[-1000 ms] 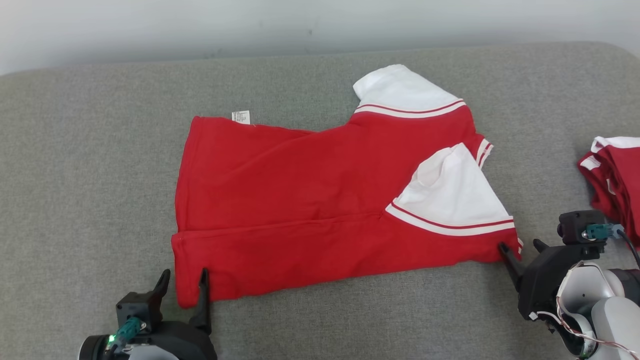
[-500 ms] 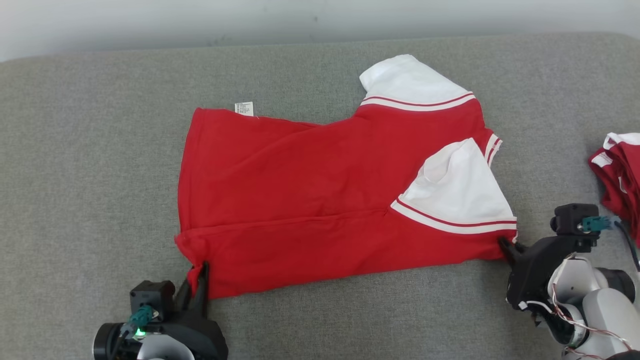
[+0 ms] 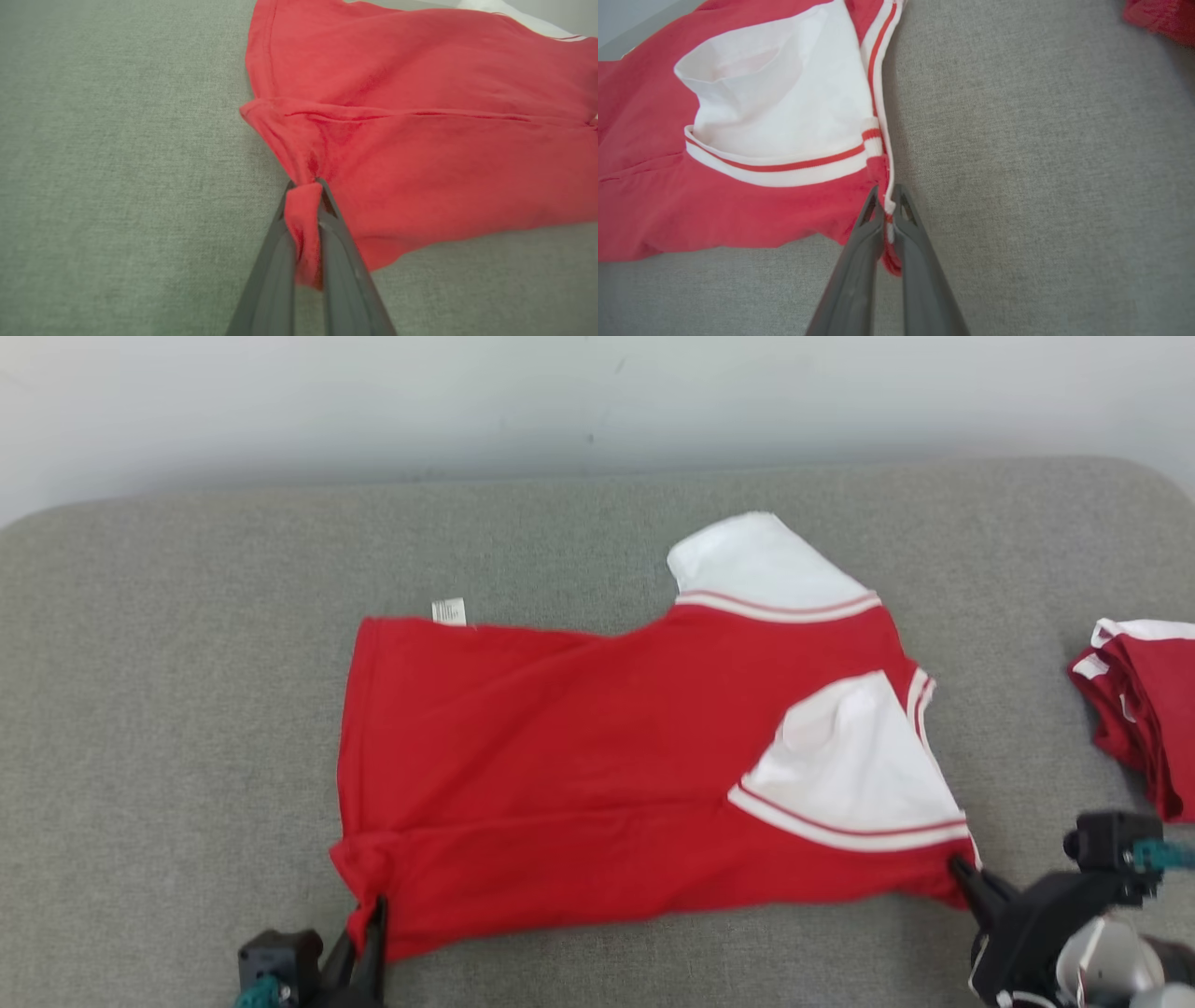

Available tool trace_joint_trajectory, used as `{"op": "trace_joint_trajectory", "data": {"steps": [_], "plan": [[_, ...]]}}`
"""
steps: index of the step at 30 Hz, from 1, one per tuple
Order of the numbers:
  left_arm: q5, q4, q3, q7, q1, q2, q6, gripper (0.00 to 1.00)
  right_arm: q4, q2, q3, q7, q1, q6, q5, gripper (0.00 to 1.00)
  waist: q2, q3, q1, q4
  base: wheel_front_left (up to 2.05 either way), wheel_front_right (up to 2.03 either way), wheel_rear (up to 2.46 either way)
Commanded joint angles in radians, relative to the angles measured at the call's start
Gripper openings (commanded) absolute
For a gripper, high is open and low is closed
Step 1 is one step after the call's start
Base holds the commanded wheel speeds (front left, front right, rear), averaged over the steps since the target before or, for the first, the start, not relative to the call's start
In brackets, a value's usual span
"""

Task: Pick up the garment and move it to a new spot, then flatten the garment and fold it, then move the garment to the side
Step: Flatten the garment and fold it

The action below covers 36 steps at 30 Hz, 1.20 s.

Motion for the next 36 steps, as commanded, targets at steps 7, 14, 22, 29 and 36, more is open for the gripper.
{"op": "trace_joint_trajectory", "data": {"steps": [7,14,22,29,36], "plan": [[-0.017,-0.073,-0.003,0.031,0.107,0.017,0.031,0.0,-0.096,0.069,-0.07,0.037,0.142,0.003,-0.026,0.0,-0.0001,-0.04,0.0,0.0,0.0,0.0,0.0],[-0.036,-0.097,0.006,0.048,0.156,0.016,0.058,1.0,-0.115,0.103,-0.079,0.05,0.187,0.003,-0.06,1.0,-0.0001,-0.045,0.0,-0.006,0.0,0.0,0.0],[-0.042,-0.138,0.015,0.054,0.168,0.028,0.08,1.0,-0.135,0.096,-0.09,0.046,0.168,0.003,-0.097,1.0,-0.0001,-0.053,0.0,-0.001,0.0,0.0,0.0],[-0.036,-0.252,0.032,0.13,0.07,0.083,0.079,1.0,-0.215,-0.028,-0.049,0.114,0.052,0.003,-0.076,1.0,-0.0001,-0.029,0.0,0.011,0.0,0.0,0.0],[-0.065,-0.212,0.034,0.363,-0.196,0.126,0.047,1.0,-0.185,-0.174,0.083,0.208,-0.229,0.002,-0.075,1.0,-0.0001,0.055,0.0,0.003,0.0,0.0,0.0]]}}
